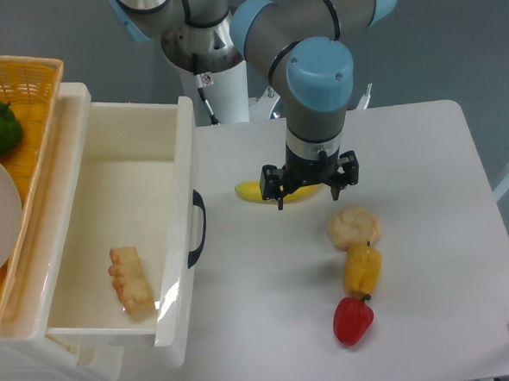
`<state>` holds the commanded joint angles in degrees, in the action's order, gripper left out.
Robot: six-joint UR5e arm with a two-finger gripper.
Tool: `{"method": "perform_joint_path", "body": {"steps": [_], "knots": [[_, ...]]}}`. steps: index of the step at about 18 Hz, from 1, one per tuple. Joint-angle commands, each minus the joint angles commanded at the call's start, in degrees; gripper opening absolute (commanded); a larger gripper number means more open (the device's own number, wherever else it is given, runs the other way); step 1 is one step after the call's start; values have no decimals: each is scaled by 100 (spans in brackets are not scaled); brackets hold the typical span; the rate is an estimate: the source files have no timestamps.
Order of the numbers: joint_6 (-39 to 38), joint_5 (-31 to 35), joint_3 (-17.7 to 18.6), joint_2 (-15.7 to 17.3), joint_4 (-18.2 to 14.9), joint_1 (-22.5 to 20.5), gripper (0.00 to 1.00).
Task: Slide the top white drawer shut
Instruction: 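Raise the gripper up from above the banana, then move the gripper toward the open drawer's front panel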
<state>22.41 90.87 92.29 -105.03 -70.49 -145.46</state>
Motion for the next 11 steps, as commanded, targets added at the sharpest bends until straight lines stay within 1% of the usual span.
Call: {"method": "perform_joint_path", "body": {"steps": [4, 9, 11], "knots": [[-281, 1, -26, -132, 0, 114, 100], [-378, -70, -70, -255, -9, 263, 100], [-378, -349, -70, -325, -9, 281, 100]]}}
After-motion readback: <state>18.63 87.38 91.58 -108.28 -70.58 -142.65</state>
